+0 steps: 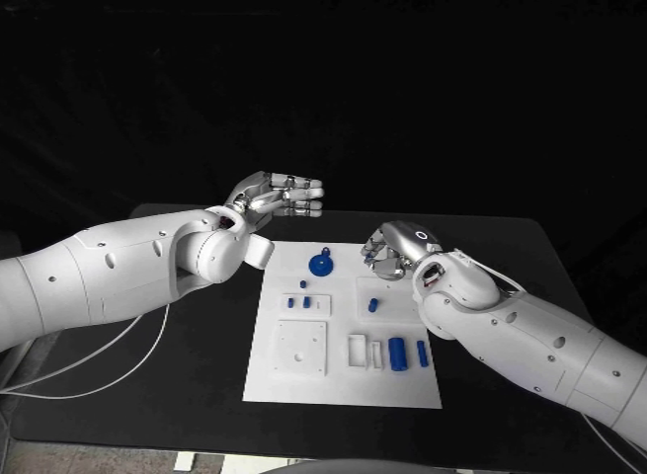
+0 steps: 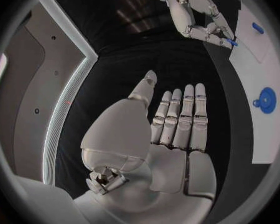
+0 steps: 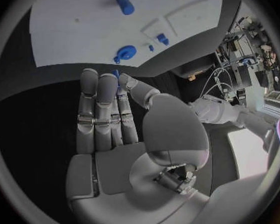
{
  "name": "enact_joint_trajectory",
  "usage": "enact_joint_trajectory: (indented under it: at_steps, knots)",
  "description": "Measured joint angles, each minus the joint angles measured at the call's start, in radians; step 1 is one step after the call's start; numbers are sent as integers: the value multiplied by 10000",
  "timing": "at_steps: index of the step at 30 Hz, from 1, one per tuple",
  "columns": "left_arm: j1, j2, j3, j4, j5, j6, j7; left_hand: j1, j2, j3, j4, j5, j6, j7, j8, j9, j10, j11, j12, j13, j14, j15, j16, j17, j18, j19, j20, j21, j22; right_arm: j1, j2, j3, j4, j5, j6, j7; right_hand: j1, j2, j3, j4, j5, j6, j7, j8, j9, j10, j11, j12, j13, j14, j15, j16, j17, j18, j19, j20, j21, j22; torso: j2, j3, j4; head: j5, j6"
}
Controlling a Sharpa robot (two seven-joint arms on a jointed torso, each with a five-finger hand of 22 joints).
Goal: Assemble the parts on the task board
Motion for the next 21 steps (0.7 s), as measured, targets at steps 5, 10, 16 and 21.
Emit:
enact_joint_trajectory:
  at_steps: [5, 10, 16, 21]
  knots:
    - [35, 6, -3, -29, 5, -9, -2, 0, 0, 0, 0, 0, 0, 0, 0, 0, 0, 0, 0, 0, 0, 0, 0, 0, 0, 0, 0, 38, 1, -86, 62, -228, 588, 30, 12, -8, 0, 0, -1, 0, 0, -1, 1, 0, 1, 0, -1, -1, 0, 0, 1, -1, -10, -5, 1, 0, -88, 74, -1, -8, 6, 137, 14]
    - [51, 31, -3, -40, 9, -19, -2, 0, 0, 0, 0, 0, 0, 0, 0, 0, 0, 0, 0, 0, 0, 0, 0, 0, 0, 0, 0, 38, 1, -182, 238, -497, 823, 67, 29, 4, 0, -1, -1, 0, -1, -2, 1, 0, 0, 0, -1, -10, 0, 1, 1, -1, -43, -52, 107, -1, -227, 156, -1, -14, 25, 355, -20]
    - [61, 107, -3, -53, 13, -42, 3, 0, 0, 0, 0, 0, 118, -9, 0, 0, 0, 0, 0, 0, 0, 0, 0, 0, -1, 0, 0, 38, 1, -382, 532, -801, 920, 96, 49, 27, -1, -1, -3, -1, -2, -4, 3, -1, -1, -1, -1, -12, -1, 1, 2, -1, -65, -54, 145, 31, -368, 287, 0, -18, 30, 639, -61]
    - [70, 166, -6, -98, 15, -59, 4, 0, 0, 0, 0, 0, 118, -9, 0, 0, 0, 0, 0, 0, 0, -1, 0, 0, 0, 0, 0, 38, -8, -480, 749, -1032, 909, 83, 96, 41, -1, -2, -3, -2, -9, -5, 4, -2, -3, -1, -1, -18, -1, 2, 2, -2, -97, -57, 189, -11, -493, 380, 2, -17, 35, 720, -122]
